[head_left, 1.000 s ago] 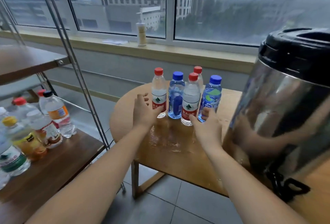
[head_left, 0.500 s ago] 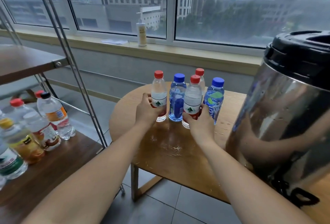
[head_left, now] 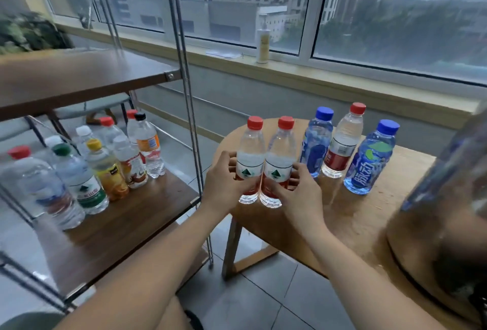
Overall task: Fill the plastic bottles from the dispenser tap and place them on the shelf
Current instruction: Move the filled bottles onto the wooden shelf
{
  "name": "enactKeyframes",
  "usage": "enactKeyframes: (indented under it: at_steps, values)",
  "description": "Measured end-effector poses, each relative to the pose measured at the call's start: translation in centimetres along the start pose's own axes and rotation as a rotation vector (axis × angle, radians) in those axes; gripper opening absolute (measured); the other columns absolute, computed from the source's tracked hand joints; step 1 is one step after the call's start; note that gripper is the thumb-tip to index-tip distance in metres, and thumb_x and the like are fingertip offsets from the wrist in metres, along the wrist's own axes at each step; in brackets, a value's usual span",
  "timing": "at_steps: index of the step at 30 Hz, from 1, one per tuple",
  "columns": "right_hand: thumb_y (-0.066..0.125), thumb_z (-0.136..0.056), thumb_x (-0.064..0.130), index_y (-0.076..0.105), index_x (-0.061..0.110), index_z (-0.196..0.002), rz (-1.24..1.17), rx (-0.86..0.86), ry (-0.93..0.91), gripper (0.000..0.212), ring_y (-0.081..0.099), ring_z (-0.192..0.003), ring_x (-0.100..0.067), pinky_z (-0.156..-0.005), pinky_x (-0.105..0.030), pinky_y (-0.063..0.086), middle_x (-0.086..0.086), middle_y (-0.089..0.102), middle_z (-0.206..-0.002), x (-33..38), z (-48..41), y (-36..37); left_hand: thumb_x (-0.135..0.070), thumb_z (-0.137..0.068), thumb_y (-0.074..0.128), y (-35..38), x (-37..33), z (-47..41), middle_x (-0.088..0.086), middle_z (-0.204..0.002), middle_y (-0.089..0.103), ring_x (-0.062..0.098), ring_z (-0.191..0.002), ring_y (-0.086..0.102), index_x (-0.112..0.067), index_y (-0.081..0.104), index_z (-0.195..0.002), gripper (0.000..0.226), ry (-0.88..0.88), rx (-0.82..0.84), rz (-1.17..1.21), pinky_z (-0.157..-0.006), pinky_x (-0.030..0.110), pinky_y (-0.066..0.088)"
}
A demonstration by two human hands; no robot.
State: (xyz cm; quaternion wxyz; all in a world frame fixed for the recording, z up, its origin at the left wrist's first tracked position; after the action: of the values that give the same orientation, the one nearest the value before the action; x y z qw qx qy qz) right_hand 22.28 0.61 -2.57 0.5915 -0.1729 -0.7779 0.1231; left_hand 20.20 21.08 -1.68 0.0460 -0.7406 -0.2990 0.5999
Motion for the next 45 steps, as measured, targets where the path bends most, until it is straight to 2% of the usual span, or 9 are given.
enactKeyframes:
  at_steps: [3, 8, 15, 20, 24, 30, 34, 39, 45]
  values:
    - [0.094, -0.082, 0.049, 0.059, 0.043, -0.121, -0.030, 0.056, -0.061, 0.053, 0.070, -0.101, 0.004, -0.083, -0.023, 0.059, 0.023, 0.072, -0.110, 1.9, 1.1, 3.9, -0.045, -0.081, 0.095, -4.2, 1.7, 1.3, -0.017, -0.127, 0.067, -0.001, -0.108, 0.066, -0.032, 0.053, -0.142, 0.075, -0.033, -0.054, 0.016, -0.078, 0.006, 0.055]
    - [0.093, -0.083, 0.041, 0.060, 0.037, -0.122, -0.128, 0.178, -0.090, 0.051, 0.067, -0.099, 0.011, -0.079, -0.016, 0.059, 0.024, 0.072, -0.108, 5.0, 2.0, 10.5, -0.051, -0.077, 0.095, -10.6, 5.4, 2.3, -0.019, -0.131, 0.069, 0.002, -0.114, 0.068, -0.038, 0.054, -0.138, 0.075, -0.079, -0.167, -0.017, -0.092, 0.027, 0.060]
    - [0.093, -0.085, 0.031, 0.059, 0.040, -0.123, -0.172, 0.340, -0.096, 0.052, 0.068, -0.099, 0.009, -0.079, -0.017, 0.059, 0.021, 0.074, -0.110, 6.8, 2.1, 19.9, -0.044, -0.080, 0.096, -16.3, 11.5, 2.6, -0.030, -0.116, 0.068, -0.027, -0.098, 0.060, -0.035, 0.057, -0.138, 0.071, -0.159, -0.305, -0.046, -0.075, 0.000, 0.047]
    - [0.091, -0.088, 0.034, 0.060, 0.024, -0.136, -0.120, 0.433, -0.036, 0.058, 0.064, -0.091, 0.020, -0.072, -0.009, 0.056, 0.017, 0.073, -0.113, 5.4, 1.4, 25.9, -0.045, -0.079, 0.096, -17.8, 16.4, 1.6, -0.020, -0.119, 0.074, -0.003, -0.104, 0.070, -0.032, 0.060, -0.137, 0.071, -0.241, -0.365, -0.096, -0.080, 0.013, 0.052]
    - [0.089, -0.090, 0.034, 0.058, 0.023, -0.139, -0.100, 0.440, -0.014, 0.059, 0.063, -0.091, 0.011, -0.075, -0.009, 0.055, 0.015, 0.072, -0.120, 4.7, 0.1, 29.2, -0.043, -0.081, 0.095, -18.1, 18.5, 0.2, -0.025, -0.111, 0.070, -0.014, -0.096, 0.064, -0.034, 0.059, -0.128, 0.059, -0.284, -0.378, -0.122, -0.073, 0.005, 0.045]
    - [0.083, -0.094, 0.041, 0.054, 0.030, -0.151, -0.051, 0.439, -0.044, 0.064, 0.066, -0.111, -0.010, -0.102, -0.032, 0.058, 0.004, 0.068, -0.132, 4.6, -2.8, 31.7, -0.039, -0.081, 0.095, -18.5, 20.0, -2.5, -0.025, -0.107, 0.070, -0.015, -0.090, 0.065, -0.033, 0.061, -0.127, 0.057, -0.276, -0.425, -0.139, -0.072, 0.003, 0.046]
    - [0.078, -0.098, 0.042, 0.045, 0.039, -0.159, 0.050, 0.448, -0.032, 0.069, 0.057, -0.108, -0.014, -0.096, -0.028, 0.046, 0.000, 0.054, -0.126, 4.6, -4.1, 33.1, -0.040, -0.078, 0.097, -18.5, 21.0, -3.7, -0.013, -0.116, 0.074, 0.005, -0.100, 0.069, -0.029, 0.063, -0.124, 0.059, -0.246, -0.495, -0.189, -0.084, 0.027, 0.055]
    - [0.077, -0.099, 0.042, 0.047, 0.040, -0.155, 0.068, 0.461, -0.024, 0.063, 0.059, -0.106, -0.015, -0.089, -0.030, 0.046, 0.002, 0.055, -0.124, 4.9, -5.1, 34.3, -0.046, -0.078, 0.096, -18.3, 21.6, -4.5, -0.006, -0.121, 0.070, 0.017, -0.111, 0.068, -0.026, 0.061, -0.127, 0.063, -0.248, -0.553, -0.266, -0.091, 0.039, 0.059]
    - [0.079, -0.099, 0.034, 0.055, 0.028, -0.148, 0.106, 0.458, -0.011, 0.055, 0.066, -0.116, -0.021, -0.102, -0.045, 0.059, 0.001, 0.066, -0.126, 5.2, -5.0, 33.8, -0.043, -0.076, 0.098, -18.3, 21.1, -4.4, -0.005, -0.123, 0.067, 0.017, -0.114, 0.065, -0.023, 0.059, -0.129, 0.068, -0.259, -0.565, -0.250, -0.091, 0.032, 0.053]
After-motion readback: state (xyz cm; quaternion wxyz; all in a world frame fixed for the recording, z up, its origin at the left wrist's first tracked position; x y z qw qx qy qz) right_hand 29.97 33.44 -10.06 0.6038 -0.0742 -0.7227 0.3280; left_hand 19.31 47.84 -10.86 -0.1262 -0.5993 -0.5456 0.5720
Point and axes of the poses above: each hand's wrist, its own z-axis away from the middle knuckle, its own y-axis out of the palm, x = y × z, the point moved 4 cm from there along -z, towards the middle knuckle
